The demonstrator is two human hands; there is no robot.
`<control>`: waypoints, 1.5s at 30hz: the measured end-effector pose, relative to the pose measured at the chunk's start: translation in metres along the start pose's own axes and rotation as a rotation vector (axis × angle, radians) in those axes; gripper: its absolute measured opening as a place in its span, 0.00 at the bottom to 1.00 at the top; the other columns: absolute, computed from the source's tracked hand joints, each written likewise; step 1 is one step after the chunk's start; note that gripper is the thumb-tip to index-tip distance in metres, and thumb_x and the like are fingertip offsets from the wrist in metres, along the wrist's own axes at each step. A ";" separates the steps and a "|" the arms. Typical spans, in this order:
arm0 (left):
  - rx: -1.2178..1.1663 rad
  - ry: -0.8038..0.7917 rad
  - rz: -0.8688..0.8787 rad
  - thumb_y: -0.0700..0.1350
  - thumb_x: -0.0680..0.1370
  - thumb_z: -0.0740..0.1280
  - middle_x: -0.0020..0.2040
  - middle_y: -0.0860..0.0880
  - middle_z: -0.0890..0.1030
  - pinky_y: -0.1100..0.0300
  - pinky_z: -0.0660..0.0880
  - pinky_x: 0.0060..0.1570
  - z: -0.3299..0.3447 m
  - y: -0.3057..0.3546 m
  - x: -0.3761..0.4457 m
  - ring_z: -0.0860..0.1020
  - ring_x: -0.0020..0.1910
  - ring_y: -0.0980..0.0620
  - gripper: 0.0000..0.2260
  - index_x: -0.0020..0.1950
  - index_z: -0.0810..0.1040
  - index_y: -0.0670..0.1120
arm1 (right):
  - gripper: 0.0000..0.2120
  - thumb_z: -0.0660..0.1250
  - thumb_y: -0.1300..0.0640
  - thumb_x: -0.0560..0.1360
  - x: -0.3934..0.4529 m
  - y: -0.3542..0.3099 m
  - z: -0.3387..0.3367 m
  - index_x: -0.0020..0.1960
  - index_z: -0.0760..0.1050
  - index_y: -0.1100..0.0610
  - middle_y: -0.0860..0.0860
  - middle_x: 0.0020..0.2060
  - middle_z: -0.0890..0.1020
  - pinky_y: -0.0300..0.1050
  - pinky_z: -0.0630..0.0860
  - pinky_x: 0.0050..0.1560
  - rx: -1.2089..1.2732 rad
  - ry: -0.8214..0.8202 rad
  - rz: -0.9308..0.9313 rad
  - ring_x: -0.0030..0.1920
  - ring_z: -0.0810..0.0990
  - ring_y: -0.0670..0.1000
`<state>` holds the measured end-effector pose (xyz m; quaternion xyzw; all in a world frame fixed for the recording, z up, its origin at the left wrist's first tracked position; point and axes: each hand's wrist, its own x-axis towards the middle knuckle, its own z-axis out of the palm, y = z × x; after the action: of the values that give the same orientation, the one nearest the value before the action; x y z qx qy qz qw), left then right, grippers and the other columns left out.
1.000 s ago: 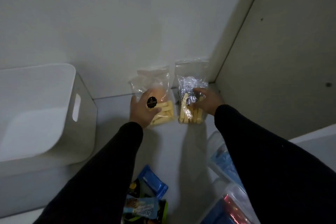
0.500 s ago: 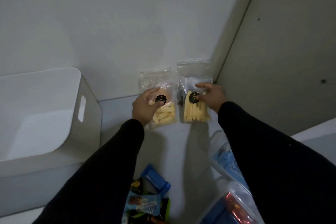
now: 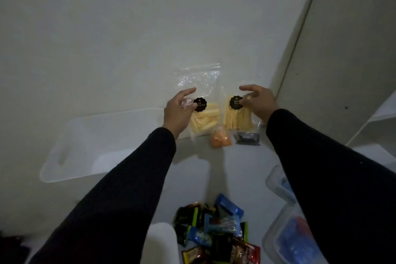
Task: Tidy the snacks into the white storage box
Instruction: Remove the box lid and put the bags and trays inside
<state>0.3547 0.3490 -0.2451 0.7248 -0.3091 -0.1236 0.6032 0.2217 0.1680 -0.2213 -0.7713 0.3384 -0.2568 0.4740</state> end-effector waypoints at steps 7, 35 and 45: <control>0.072 0.039 0.021 0.37 0.76 0.67 0.55 0.46 0.80 0.60 0.73 0.56 -0.161 0.009 -0.036 0.78 0.54 0.52 0.19 0.62 0.77 0.57 | 0.18 0.69 0.68 0.71 -0.057 -0.089 0.104 0.54 0.79 0.48 0.53 0.43 0.79 0.43 0.74 0.43 0.213 -0.085 -0.064 0.43 0.76 0.52; 0.198 -0.032 -0.464 0.36 0.77 0.64 0.61 0.38 0.79 0.55 0.77 0.51 -0.243 -0.200 0.025 0.75 0.62 0.40 0.12 0.57 0.80 0.48 | 0.16 0.59 0.71 0.75 0.002 0.017 0.341 0.46 0.78 0.53 0.48 0.40 0.76 0.34 0.71 0.35 0.160 -0.333 0.325 0.41 0.75 0.46; 0.317 -0.153 -0.481 0.34 0.73 0.67 0.60 0.51 0.79 0.60 0.70 0.59 -0.229 -0.217 0.039 0.74 0.65 0.46 0.17 0.49 0.79 0.58 | 0.23 0.59 0.71 0.75 0.007 0.017 0.346 0.64 0.74 0.52 0.55 0.67 0.72 0.44 0.74 0.57 -0.209 -0.413 0.304 0.63 0.73 0.57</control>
<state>0.5769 0.5263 -0.3887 0.8509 -0.1884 -0.2677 0.4109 0.4694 0.3501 -0.3807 -0.7923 0.3713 0.0162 0.4839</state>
